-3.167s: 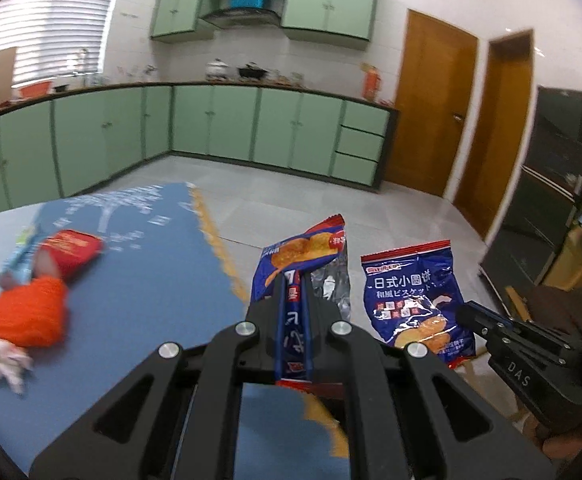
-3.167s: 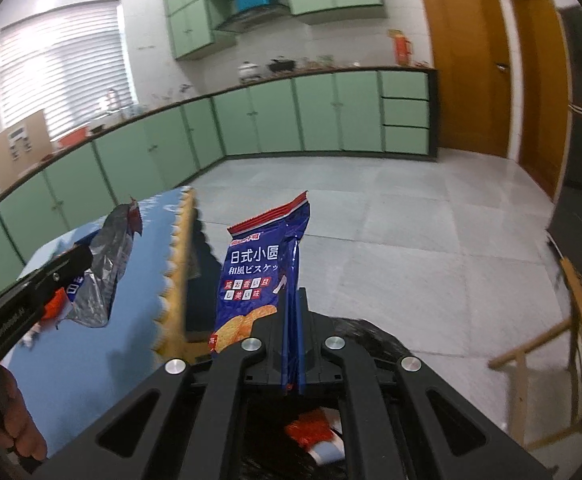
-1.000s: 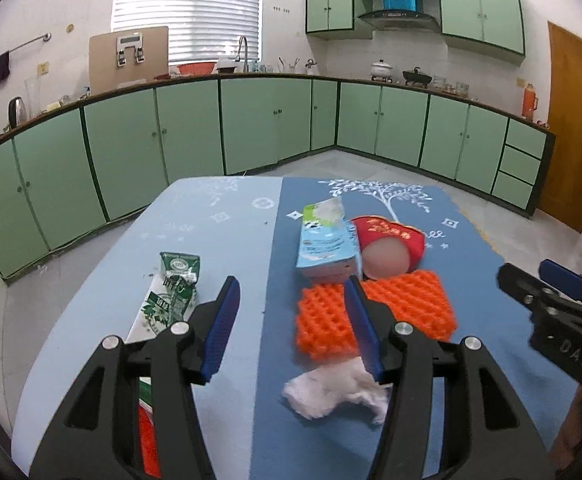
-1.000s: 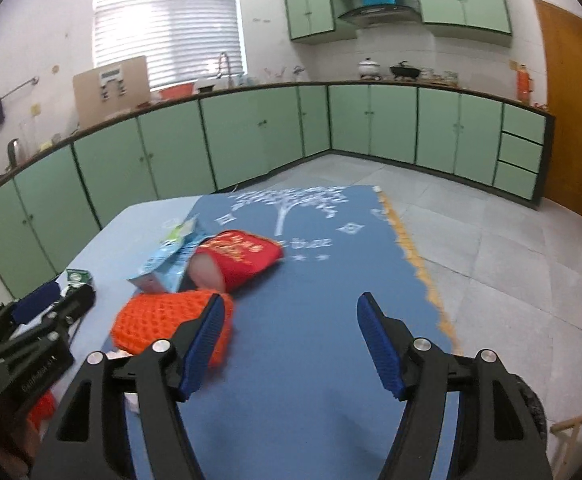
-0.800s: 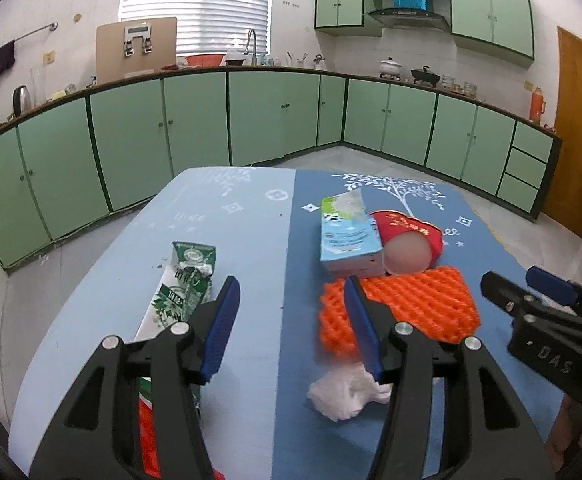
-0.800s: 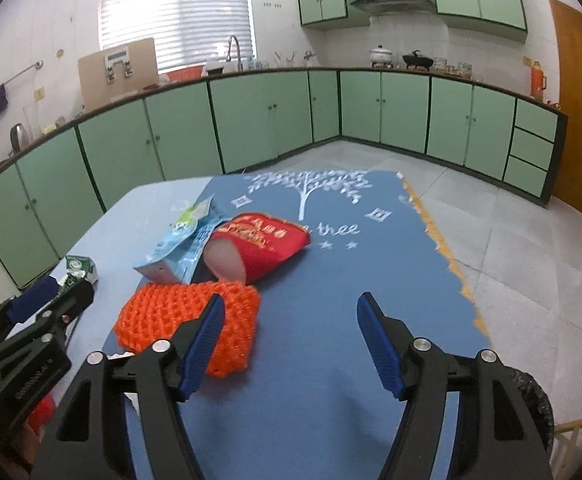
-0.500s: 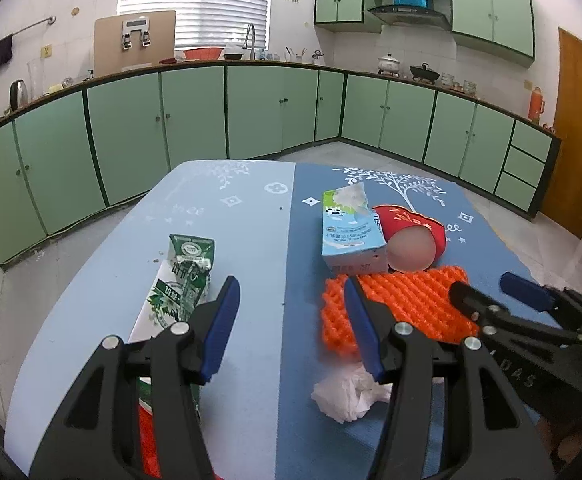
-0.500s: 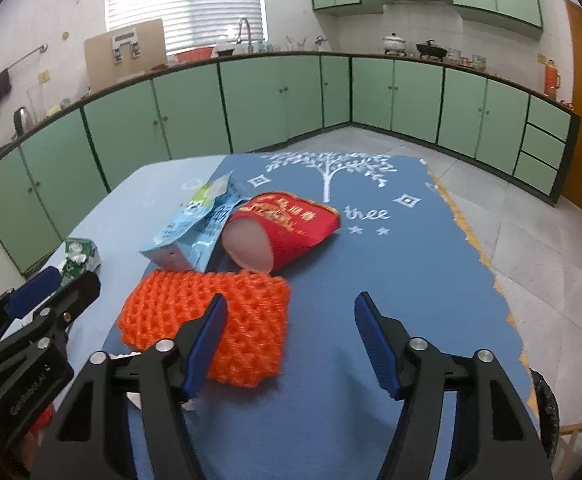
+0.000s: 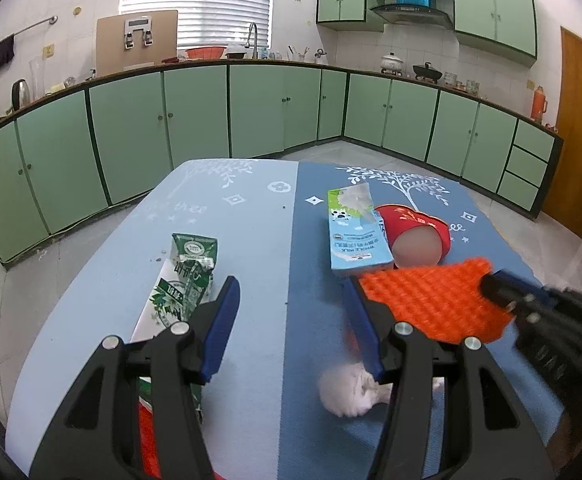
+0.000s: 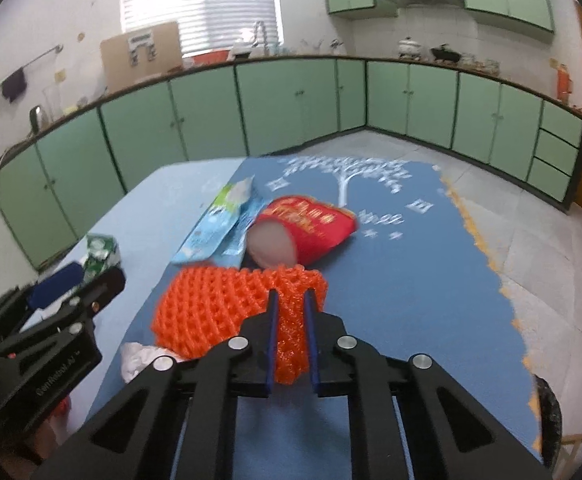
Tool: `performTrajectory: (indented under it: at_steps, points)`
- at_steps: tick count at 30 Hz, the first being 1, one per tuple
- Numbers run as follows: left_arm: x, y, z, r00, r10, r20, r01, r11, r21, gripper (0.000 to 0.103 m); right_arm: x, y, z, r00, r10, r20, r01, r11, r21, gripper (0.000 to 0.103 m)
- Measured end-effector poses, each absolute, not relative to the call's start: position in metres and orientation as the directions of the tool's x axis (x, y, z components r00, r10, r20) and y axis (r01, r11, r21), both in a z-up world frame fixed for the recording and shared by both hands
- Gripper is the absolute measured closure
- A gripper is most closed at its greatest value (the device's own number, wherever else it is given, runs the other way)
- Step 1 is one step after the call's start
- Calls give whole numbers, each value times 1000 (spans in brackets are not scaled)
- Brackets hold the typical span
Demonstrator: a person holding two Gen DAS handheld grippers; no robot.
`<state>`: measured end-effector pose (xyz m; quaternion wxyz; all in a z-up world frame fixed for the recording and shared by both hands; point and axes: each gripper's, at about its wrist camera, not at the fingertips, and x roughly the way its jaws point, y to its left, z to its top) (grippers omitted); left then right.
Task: Collect trash
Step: 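Grasp the orange foam net with the right tool while the left tool grasps the white tissue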
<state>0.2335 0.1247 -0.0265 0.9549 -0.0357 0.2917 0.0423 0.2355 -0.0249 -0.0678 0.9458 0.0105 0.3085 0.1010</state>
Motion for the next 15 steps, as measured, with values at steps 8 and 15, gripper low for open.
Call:
performTrajectory:
  at_steps: [8,15]
  points:
    - [232,105,-29,815,12,-580,-49,998,-47,49,226,-63,-54,831,133,-540,-98,991,93,91]
    - [236,90,-38,785,3,-619,-19,1000,-19,43,218,-88,-50,844,104,-526,-50,992,116,91]
